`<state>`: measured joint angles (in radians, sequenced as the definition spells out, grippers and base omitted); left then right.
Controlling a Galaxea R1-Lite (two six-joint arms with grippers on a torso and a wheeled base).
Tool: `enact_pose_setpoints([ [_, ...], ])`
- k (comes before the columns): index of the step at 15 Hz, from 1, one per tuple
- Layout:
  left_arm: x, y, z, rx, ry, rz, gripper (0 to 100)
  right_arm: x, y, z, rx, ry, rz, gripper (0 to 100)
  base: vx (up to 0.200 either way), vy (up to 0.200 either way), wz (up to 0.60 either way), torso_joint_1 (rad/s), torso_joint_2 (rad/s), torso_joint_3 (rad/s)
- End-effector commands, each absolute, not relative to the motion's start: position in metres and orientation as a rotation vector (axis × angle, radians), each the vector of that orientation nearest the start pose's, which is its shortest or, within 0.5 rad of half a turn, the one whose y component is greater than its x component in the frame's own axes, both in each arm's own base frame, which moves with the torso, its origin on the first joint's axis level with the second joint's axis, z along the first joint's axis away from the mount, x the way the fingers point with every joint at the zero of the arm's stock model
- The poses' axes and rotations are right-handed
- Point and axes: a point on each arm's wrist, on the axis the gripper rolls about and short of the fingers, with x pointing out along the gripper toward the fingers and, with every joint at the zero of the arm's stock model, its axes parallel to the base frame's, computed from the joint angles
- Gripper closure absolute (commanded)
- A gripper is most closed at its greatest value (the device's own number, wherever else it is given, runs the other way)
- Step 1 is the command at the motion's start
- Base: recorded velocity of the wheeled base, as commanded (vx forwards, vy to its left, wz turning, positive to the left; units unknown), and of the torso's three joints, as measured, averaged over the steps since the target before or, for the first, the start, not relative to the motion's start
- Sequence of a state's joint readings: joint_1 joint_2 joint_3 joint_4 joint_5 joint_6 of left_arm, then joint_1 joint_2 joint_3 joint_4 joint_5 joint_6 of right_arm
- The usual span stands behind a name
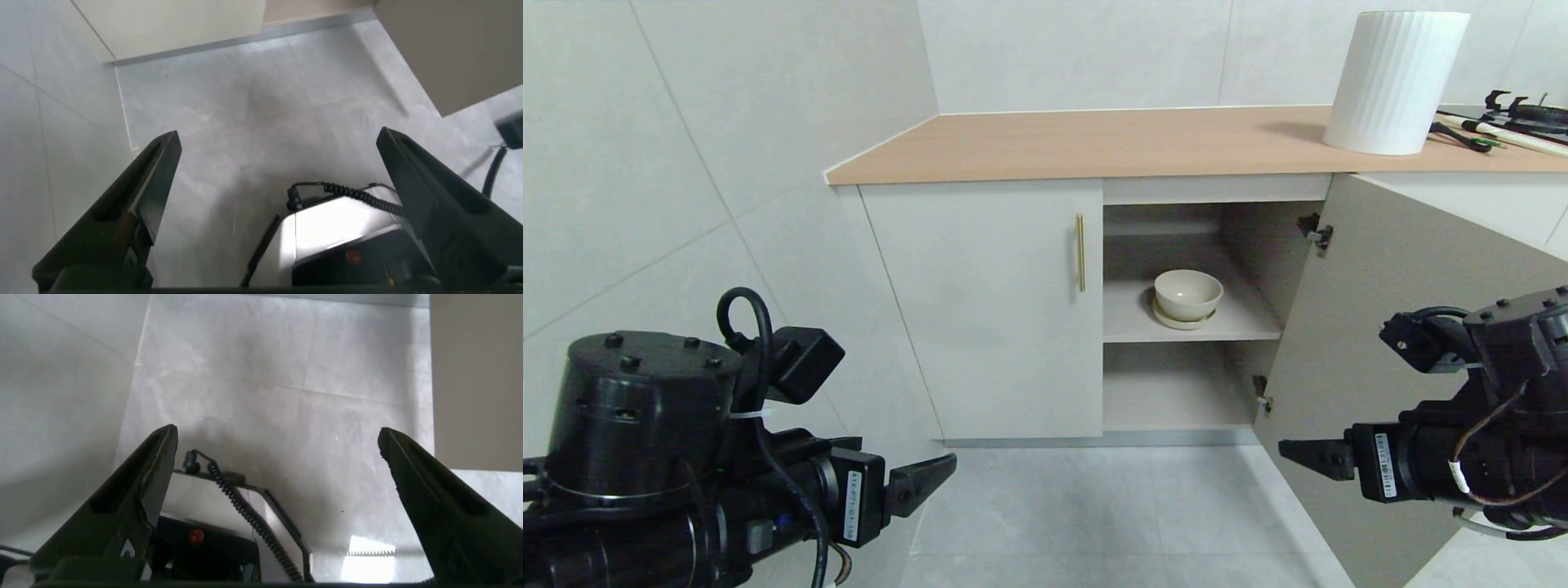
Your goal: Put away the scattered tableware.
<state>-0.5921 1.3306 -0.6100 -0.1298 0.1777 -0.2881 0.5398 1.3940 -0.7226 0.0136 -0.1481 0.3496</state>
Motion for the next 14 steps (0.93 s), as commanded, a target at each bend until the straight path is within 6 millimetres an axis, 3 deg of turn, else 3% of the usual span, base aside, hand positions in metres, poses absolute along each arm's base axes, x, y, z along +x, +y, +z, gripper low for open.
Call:
enact_pose_setpoints([
  [1, 0.164, -0.106, 0.176, -0.053, 0.603, -0.318, 0, 0.182, 0.105, 0.181, 0.1, 0.705, 0.256, 0, 0.0, 0.0, 0.0, 0.0, 0.0, 0.0],
  [7, 0.165, -0.105, 0.177, -0.048, 0.591, -0.29, 0, 0.182, 0.105, 0.18, 0.099, 0.706, 0.256, 0, 0.0, 0.0, 0.0, 0.0, 0.0, 0.0],
  [14, 0.166, -0.105, 0.178, -0.044, 0.584, -0.278, 0, 0.168, 0.094, 0.192, 0.053, 0.72, 0.213, 0, 0.0, -0.2, 0.0, 0.001, 0.01, 0.003],
])
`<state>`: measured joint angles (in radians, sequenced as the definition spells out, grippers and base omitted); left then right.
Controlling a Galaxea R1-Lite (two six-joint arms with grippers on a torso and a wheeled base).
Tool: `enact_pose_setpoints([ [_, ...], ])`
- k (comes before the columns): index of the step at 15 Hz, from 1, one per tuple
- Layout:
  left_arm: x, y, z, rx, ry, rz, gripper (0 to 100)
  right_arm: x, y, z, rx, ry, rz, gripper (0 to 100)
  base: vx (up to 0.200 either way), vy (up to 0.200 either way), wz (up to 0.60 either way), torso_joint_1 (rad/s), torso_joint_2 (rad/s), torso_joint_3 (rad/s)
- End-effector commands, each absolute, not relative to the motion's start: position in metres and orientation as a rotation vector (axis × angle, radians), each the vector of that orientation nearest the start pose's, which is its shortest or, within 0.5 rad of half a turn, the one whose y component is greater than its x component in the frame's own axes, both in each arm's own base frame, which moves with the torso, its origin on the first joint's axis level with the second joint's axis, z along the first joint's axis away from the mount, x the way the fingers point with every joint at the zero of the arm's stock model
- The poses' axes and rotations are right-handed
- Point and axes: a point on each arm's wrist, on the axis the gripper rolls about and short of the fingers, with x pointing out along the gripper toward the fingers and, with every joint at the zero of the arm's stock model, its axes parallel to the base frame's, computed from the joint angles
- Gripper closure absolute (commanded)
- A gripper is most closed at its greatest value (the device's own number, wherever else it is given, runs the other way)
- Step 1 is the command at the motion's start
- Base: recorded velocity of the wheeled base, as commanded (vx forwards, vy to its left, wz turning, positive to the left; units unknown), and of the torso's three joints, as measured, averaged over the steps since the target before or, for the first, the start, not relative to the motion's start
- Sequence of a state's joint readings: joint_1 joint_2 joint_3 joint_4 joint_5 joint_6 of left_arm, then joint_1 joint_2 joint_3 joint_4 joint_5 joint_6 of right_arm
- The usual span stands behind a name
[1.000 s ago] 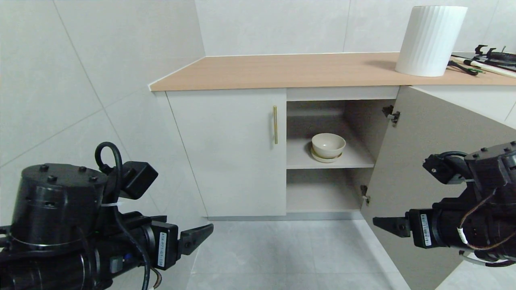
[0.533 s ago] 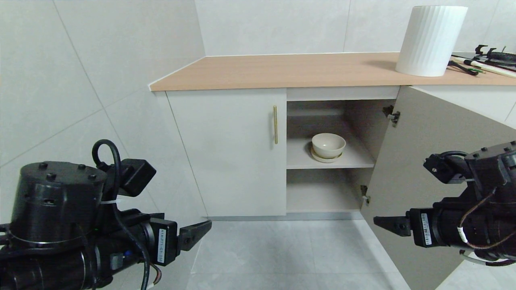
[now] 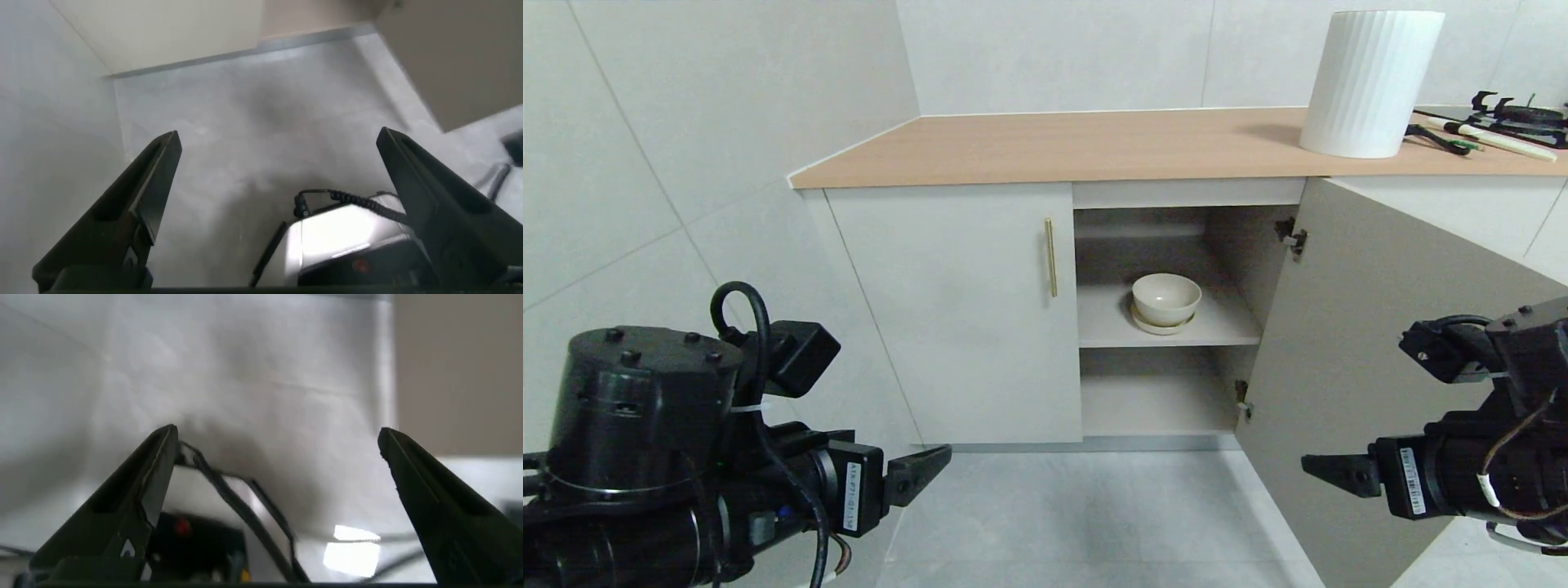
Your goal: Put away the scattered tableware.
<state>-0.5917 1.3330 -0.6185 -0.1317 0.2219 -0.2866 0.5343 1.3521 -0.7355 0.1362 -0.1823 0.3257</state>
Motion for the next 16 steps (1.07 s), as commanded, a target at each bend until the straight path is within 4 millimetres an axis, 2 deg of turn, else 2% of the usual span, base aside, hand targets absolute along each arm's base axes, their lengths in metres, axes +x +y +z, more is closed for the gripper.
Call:
enact_pose_setpoints([
  [1, 0.165, -0.105, 0.177, -0.043, 0.585, -0.277, 0, 0.166, 0.088, 0.197, 0.028, 0.767, 0.168, 0, 0.0, -0.2, 0.0, 0.002, 0.0, 0.007],
  [5, 0.166, -0.106, 0.176, -0.04, 0.593, -0.277, 0, 0.144, 0.068, 0.225, -0.003, 0.863, 0.102, 0, 0.0, -0.2, 0.0, 0.004, 0.0, -0.001],
  [7, 0.167, -0.107, 0.174, -0.038, 0.598, -0.276, 0, 0.141, 0.056, 0.237, 0.009, 0.846, 0.055, 0, 0.0, -0.2, 0.0, 0.002, 0.0, 0.007],
  [8, 0.167, -0.107, 0.174, -0.038, 0.598, -0.276, 0, 0.136, 0.043, 0.245, -0.002, 0.806, 0.018, 0, 0.0, -0.2, 0.0, 0.002, 0.01, 0.002],
  [11, 0.167, -0.106, 0.174, -0.038, 0.598, -0.276, 0, 0.133, 0.024, 0.256, 0.0, 0.753, -0.066, 0, 0.0, 0.0, 0.0, 0.0, 0.0, 0.0],
  [13, 0.167, -0.106, 0.174, -0.038, 0.598, -0.276, 0, 0.143, 0.012, 0.254, 0.008, 0.764, -0.153, 0, 0.0, 0.0, 0.0, 0.0, 0.0, 0.0],
  [15, 0.167, -0.106, 0.174, -0.038, 0.598, -0.276, 0, 0.153, 0.007, 0.251, 0.019, 0.766, -0.186, 0, 0.0, 0.0, 0.0, 0.0, 0.0, 0.0],
  [16, 0.167, -0.106, 0.174, -0.038, 0.598, -0.276, 0, 0.174, -0.002, 0.244, 0.045, 0.767, -0.24, 0, 0.0, 0.0, 0.0, 0.0, 0.0, 0.0],
])
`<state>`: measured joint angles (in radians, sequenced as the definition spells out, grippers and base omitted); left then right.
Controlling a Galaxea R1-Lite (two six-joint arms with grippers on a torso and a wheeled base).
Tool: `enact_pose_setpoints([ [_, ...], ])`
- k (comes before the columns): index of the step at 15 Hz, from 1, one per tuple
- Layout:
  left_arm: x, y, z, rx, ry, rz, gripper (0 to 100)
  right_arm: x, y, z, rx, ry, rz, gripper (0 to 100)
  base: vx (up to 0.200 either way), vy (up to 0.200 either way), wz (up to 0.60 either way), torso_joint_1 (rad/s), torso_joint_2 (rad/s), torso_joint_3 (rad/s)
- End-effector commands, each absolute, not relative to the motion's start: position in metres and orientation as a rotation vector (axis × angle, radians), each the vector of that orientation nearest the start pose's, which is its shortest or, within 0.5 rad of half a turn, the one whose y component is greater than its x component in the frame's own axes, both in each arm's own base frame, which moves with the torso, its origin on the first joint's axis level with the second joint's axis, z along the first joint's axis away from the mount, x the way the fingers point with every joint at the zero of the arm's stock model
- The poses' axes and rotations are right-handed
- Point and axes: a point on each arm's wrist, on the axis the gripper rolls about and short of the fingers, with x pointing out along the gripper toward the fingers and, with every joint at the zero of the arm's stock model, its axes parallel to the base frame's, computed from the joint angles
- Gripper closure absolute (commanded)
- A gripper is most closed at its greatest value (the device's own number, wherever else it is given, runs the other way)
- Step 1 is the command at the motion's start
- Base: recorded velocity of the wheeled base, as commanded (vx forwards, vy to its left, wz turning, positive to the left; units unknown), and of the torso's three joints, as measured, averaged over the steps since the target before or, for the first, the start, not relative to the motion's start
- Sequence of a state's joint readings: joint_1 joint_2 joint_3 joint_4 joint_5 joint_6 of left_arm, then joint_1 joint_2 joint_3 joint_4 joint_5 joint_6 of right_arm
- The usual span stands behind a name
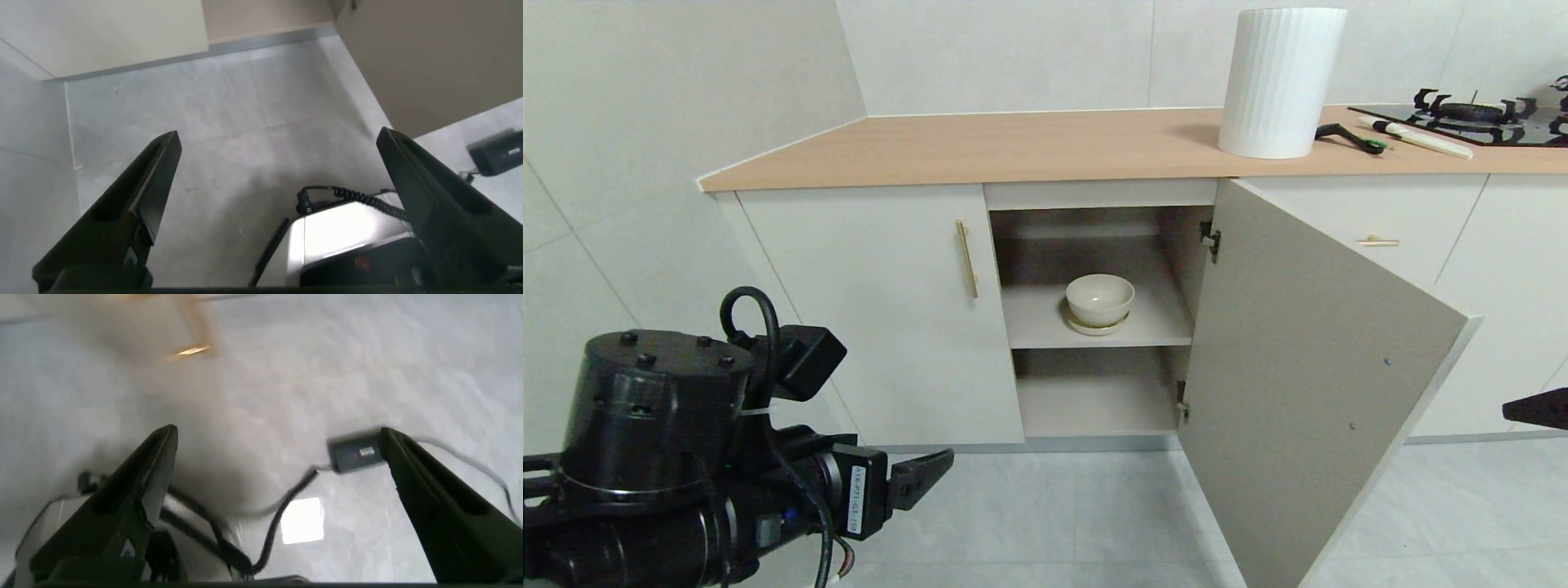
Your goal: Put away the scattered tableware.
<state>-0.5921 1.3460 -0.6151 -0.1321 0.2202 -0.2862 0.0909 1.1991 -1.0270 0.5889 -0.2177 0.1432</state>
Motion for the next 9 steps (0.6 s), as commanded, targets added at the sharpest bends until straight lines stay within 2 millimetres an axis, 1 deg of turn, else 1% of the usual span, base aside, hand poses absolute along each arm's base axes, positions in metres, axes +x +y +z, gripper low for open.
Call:
enact_pose_setpoints([
  [1, 0.167, -0.106, 0.174, -0.038, 0.598, -0.276, 0, 0.188, -0.007, 0.237, 0.059, 0.78, -0.273, 0, 0.0, 0.0, 0.0, 0.0, 0.0, 0.0],
  [3, 0.167, -0.106, 0.175, -0.039, 0.596, -0.277, 0, 0.208, -0.014, 0.226, 0.075, 0.79, -0.3, 0, 0.0, 0.0, 0.0, 0.0, 0.0, 0.0],
  [4, 0.167, -0.106, 0.175, -0.039, 0.597, -0.277, 0, 0.215, -0.014, 0.221, 0.08, 0.792, -0.302, 0, 0.0, 0.0, 0.0, 0.0, 0.0, 0.0],
  [5, 0.167, -0.106, 0.175, -0.039, 0.596, -0.277, 0, 0.225, -0.014, 0.211, 0.096, 0.781, -0.309, 0, 0.0, 0.0, 0.0, 0.0, 0.0, 0.0],
  [8, 0.167, -0.106, 0.175, -0.039, 0.596, -0.277, 0, 0.242, -0.014, 0.195, 0.123, 0.727, -0.311, 0, 0.0, 0.0, 0.0, 0.0, 0.0, 0.0],
  [9, 0.167, -0.106, 0.175, -0.039, 0.596, -0.277, 0, 0.245, -0.013, 0.193, 0.136, 0.713, -0.31, 0, 0.0, 0.0, 0.0, 0.0, 0.0, 0.0],
])
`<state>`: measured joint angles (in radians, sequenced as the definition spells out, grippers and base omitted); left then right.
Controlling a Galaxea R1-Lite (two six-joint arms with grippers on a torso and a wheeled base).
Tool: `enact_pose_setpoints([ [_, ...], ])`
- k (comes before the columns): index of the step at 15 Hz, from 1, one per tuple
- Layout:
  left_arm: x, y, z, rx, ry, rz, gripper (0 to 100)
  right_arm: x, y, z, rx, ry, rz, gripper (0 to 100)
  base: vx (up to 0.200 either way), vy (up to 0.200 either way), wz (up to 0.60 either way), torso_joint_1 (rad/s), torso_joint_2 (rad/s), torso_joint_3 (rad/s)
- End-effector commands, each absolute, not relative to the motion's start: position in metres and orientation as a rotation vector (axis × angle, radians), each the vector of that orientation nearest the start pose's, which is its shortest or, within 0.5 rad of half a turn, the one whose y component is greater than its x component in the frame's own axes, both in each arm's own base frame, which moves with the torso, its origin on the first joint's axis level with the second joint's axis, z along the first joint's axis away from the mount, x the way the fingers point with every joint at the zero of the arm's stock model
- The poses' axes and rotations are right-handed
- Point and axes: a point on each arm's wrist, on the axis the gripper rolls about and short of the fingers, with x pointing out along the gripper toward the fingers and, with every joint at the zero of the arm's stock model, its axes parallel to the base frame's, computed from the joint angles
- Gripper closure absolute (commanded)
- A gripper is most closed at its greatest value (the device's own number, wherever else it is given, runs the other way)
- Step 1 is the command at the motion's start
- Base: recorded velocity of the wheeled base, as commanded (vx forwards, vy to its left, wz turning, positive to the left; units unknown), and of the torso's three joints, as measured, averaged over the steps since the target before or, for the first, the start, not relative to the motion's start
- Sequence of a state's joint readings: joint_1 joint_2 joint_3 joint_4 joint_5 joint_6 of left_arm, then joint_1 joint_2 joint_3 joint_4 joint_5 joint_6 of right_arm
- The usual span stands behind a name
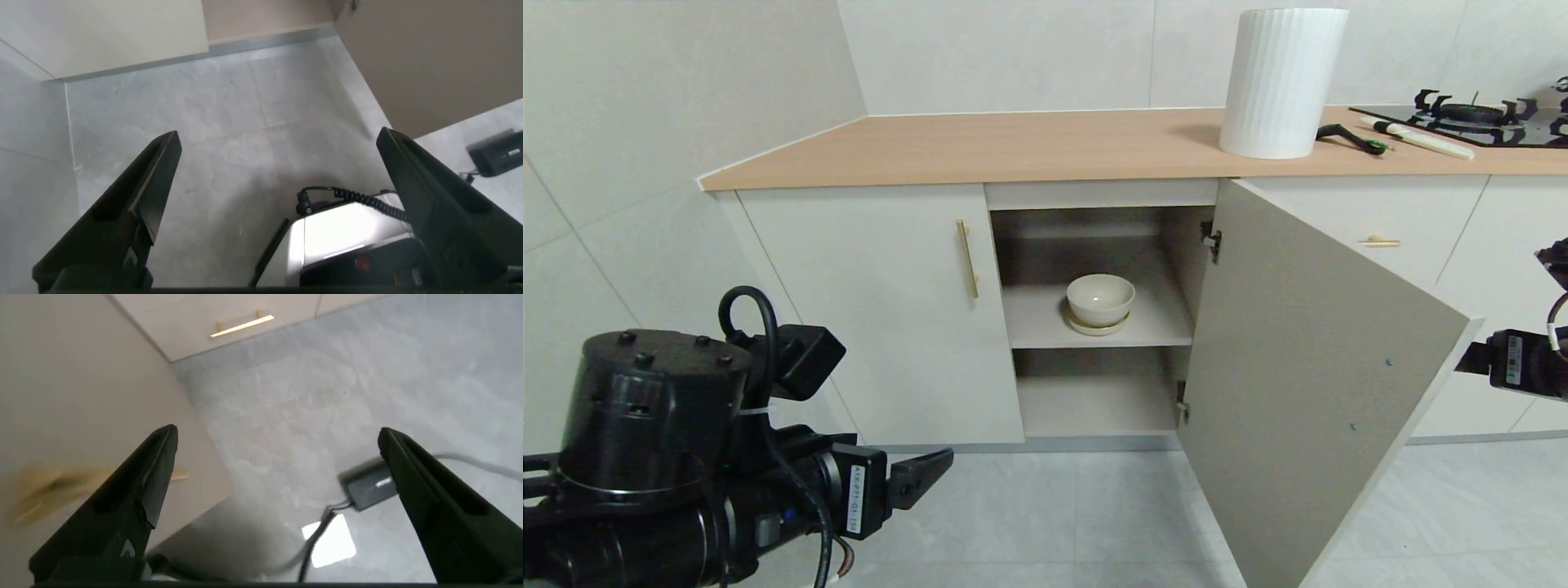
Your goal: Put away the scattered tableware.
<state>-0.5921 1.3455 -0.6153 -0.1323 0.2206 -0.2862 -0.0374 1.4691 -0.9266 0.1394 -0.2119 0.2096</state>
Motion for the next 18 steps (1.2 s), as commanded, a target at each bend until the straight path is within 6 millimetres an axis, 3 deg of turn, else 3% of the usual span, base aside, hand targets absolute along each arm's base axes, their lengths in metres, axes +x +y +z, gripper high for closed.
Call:
enact_pose_setpoints([
  [1, 0.167, -0.106, 0.175, -0.039, 0.596, -0.277, 0, 0.246, -0.011, 0.191, 0.139, 0.706, -0.304, 0, 0.0, 0.0, 0.0, 0.0, 0.0, 0.0],
  [3, 0.167, -0.106, 0.175, -0.039, 0.597, -0.278, 0, 0.247, -0.005, 0.191, 0.14, 0.697, -0.279, 0, 0.0, 0.0, 0.0, 0.0, 0.0, 0.0],
  [6, 0.167, -0.107, 0.175, -0.04, 0.595, -0.279, 0, 0.245, 0.019, 0.183, 0.152, 0.691, -0.189, 0, 0.0, 0.0, 0.0, 0.0, 0.0, 0.0],
  [10, 0.167, -0.107, 0.175, -0.041, 0.593, -0.279, 0, 0.247, 0.069, 0.171, 0.141, 0.704, -0.019, 0, 0.0, 0.0, 0.0, 0.0, 0.0, 0.0],
  [12, 0.168, -0.107, 0.177, -0.044, 0.586, -0.279, 0, 0.26, 0.102, 0.156, 0.143, 0.688, 0.088, 0, 0.0, 0.0, 0.0, 0.0, 0.0, 0.0],
  [14, 0.168, -0.107, 0.177, -0.044, 0.587, -0.277, 0, 0.269, 0.117, 0.151, 0.183, 0.649, 0.174, 0, 0.0, 0.0, 0.0, 0.0, 0.0, 0.0],
  [16, 0.167, -0.106, 0.178, -0.045, 0.584, -0.278, 0, 0.267, 0.128, 0.15, 0.207, 0.66, 0.28, 0, 0.0, 0.0, 0.0, 0.0, 0.0, 0.0],
  [18, 0.166, -0.106, 0.178, -0.045, 0.583, -0.278, 0, 0.264, 0.135, 0.135, 0.239, 0.698, 0.316, 0, 0.0, 0.0, 0.0, 0.0, 0.0, 0.0],
])
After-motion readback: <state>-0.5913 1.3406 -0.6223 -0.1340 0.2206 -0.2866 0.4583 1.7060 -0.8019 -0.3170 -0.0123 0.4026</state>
